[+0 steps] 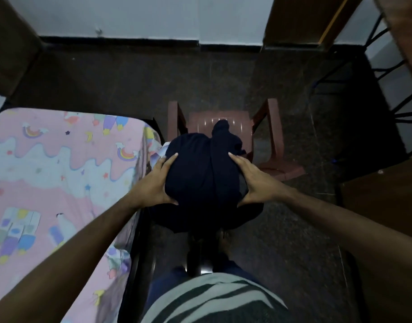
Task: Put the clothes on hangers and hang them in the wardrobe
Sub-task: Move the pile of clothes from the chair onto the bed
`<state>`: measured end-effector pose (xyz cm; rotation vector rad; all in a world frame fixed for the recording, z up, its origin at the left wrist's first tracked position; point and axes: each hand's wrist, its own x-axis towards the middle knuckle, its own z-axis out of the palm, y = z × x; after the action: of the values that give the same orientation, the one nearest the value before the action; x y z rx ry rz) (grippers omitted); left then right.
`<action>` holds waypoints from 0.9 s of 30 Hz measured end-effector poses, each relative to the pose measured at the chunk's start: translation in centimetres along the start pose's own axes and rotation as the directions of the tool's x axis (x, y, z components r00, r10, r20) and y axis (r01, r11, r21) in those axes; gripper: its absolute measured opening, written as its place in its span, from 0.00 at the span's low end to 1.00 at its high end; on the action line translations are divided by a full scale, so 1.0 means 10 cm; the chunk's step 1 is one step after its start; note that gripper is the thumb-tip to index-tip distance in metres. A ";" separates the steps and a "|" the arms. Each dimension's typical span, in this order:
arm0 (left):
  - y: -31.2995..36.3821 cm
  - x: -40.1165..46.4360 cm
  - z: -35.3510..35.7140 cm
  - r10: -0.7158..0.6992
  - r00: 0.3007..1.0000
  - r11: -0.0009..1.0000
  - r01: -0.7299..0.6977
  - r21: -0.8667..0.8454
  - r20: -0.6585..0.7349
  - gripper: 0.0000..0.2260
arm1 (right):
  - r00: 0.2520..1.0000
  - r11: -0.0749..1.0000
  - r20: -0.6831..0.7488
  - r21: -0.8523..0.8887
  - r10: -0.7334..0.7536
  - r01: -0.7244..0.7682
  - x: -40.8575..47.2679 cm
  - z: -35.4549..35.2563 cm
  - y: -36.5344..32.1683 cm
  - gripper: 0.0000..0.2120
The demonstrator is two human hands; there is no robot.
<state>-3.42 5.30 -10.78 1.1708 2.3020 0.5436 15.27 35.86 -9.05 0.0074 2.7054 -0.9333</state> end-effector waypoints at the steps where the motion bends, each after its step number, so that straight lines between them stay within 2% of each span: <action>1: 0.01 -0.01 0.02 -0.013 1.000 0.998 0.013 -0.057 -0.007 0.62 | 1.000 1.000 0.000 0.022 -0.014 0.014 0.04 0.01 0.02 0.68; 5: 0.07 -0.05 0.18 -0.067 0.993 0.976 0.045 -0.212 -0.095 0.57 | 0.999 0.988 -0.006 0.150 -0.042 0.042 0.17 0.03 0.01 0.64; 11: 0.05 -0.02 0.20 -0.078 0.981 0.962 0.027 -0.271 -0.180 0.52 | 0.999 0.949 -0.048 0.313 -0.024 0.038 0.39 0.03 -0.01 0.60; 15: 0.10 -0.03 0.15 -0.124 0.958 0.936 0.027 -0.350 -0.259 0.39 | 0.992 0.920 -0.128 0.387 -0.018 0.066 0.56 0.03 -0.16 0.55; 18: 0.08 -0.05 0.09 -0.204 0.952 0.896 0.089 -0.436 -0.226 0.36 | 0.991 0.868 -0.133 0.493 0.004 0.063 0.67 -0.01 -0.29 0.53; 21: 0.07 -0.04 0.02 -0.205 0.961 0.887 0.103 -0.450 -0.185 0.37 | 0.995 0.849 -0.097 0.527 0.021 0.033 0.67 -0.02 -0.30 0.54; 23: 0.04 -0.04 -0.01 -0.183 0.975 0.888 0.109 -0.447 -0.127 0.41 | 0.999 0.880 -0.044 0.476 0.024 0.000 0.62 -0.03 -0.25 0.54; 25: -0.04 -0.05 -0.04 -0.164 0.986 0.875 0.135 -0.464 -0.022 0.48 | 0.999 0.923 -0.001 0.383 0.040 -0.036 0.55 -0.02 -0.19 0.54; 27: -0.15 -0.06 -0.06 -0.186 0.977 0.821 0.211 -0.530 0.102 0.56 | 0.997 0.949 0.006 0.306 0.076 -0.074 0.49 0.03 -0.13 0.53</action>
<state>-4.39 3.88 -10.99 0.6504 1.9985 0.9914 10.53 34.25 -9.74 0.1750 2.5167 -1.3196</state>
